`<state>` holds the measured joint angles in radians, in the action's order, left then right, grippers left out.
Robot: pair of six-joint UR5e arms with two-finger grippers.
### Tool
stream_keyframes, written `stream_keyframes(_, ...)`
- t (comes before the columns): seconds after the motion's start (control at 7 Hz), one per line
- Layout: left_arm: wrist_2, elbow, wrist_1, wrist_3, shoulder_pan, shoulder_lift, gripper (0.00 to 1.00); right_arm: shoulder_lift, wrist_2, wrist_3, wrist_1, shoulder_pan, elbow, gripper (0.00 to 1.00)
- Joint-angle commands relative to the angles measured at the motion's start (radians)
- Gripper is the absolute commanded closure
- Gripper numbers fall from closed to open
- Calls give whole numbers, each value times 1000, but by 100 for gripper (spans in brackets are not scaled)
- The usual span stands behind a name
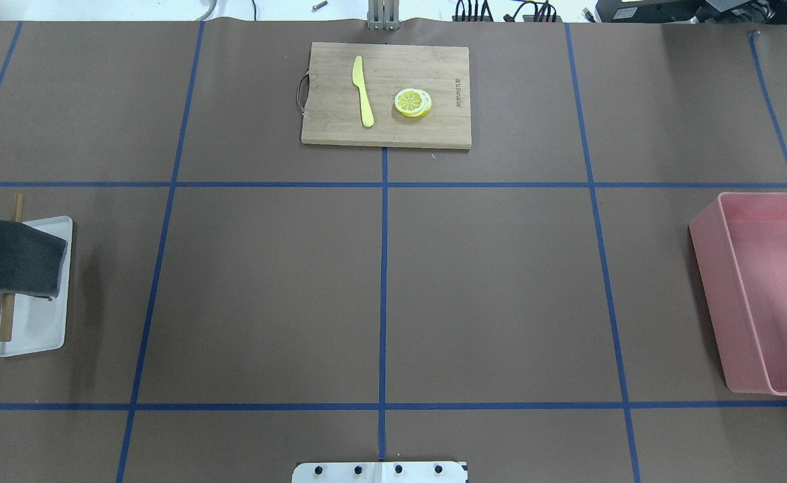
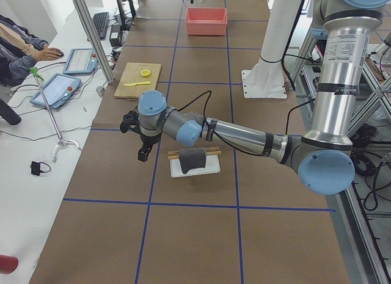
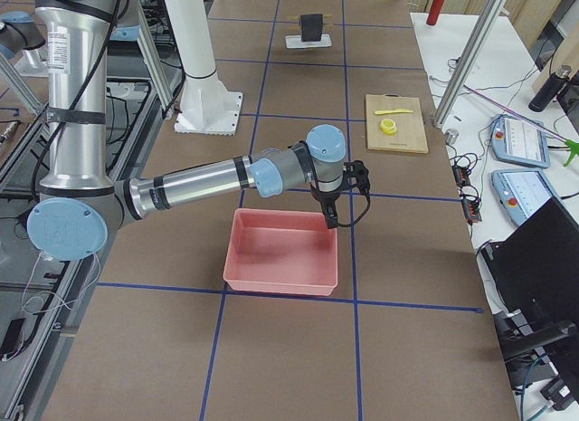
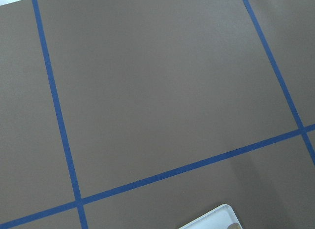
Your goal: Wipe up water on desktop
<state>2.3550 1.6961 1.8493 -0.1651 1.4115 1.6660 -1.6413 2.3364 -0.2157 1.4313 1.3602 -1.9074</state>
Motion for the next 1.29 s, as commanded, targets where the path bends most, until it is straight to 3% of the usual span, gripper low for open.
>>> stream_keyframes(0.0,1,4,11,4,0,-2,2,-5,-43,-4,1,0,-7,0)
stream_keyframes(0.57,16,20,25,10,4,-38,2,-14,-17,-22,5,37,22,0)
stream_keyframes(0.86,151,23,34,6,7,-69,2,-57,87,-22,3,82,13,0)
stream_keyframes(1.14,156,27,141,-64,7,-86,2,-23,89,-48,-6,80,34,0)
